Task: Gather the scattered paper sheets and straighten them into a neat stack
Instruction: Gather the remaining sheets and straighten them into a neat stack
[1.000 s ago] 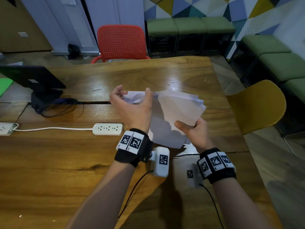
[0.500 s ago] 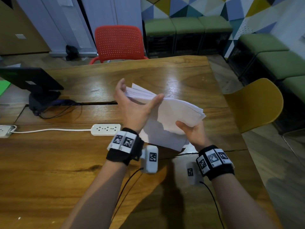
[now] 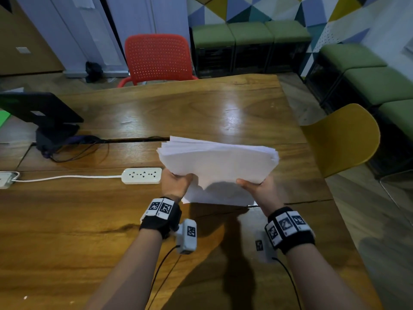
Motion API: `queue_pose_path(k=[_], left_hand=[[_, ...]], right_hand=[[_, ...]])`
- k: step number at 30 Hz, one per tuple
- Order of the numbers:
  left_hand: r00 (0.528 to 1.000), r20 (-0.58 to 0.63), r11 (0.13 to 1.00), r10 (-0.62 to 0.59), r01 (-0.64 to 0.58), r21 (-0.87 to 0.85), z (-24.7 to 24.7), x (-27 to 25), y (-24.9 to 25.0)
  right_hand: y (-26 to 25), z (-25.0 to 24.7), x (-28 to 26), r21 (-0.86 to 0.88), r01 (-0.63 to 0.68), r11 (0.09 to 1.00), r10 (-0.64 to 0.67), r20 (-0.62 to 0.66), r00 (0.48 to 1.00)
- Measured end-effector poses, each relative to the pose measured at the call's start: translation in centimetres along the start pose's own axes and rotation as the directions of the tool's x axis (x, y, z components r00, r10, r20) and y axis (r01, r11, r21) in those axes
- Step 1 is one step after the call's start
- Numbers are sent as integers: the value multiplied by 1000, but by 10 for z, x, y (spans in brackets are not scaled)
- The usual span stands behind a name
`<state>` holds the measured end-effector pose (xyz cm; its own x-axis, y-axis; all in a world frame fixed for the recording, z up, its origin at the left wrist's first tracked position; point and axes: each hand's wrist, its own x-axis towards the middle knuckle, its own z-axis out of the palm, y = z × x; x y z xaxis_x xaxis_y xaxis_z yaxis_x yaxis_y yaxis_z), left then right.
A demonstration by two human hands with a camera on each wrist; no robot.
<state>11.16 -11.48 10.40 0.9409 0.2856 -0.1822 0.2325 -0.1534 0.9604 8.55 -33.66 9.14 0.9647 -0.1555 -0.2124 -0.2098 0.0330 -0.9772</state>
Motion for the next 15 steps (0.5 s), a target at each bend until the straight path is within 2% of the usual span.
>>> queue_pose_path(k=[2, 4, 6, 8, 11, 15], left_hand=[[1000, -2, 999, 3, -3, -36, 0, -4, -1], [1000, -9, 988, 4, -5, -152, -1, -9, 2], [999, -43, 963, 10, -22, -268, -1, -14, 4], [996, -84, 951, -13, -13, -308, -2, -13, -2], [999, -44, 980, -18, 9, -199, -2, -9, -15], [994, -6, 994, -105, 105, -25, 6, -8, -30]], right_hand=[[0, 1, -1, 11, 4, 1000, -4, -18, 1000], [-7, -2, 1, 15, 19, 1000, -19, -6, 1000], [-10, -8, 6, 8, 29, 1000, -29, -4, 1000], [-6, -14, 6, 4, 42, 999, -42, 40, 998], [11, -19, 9, -112, -46, 993, 52, 49, 997], [38, -17, 11, -194, -214, 958, 217, -5, 976]])
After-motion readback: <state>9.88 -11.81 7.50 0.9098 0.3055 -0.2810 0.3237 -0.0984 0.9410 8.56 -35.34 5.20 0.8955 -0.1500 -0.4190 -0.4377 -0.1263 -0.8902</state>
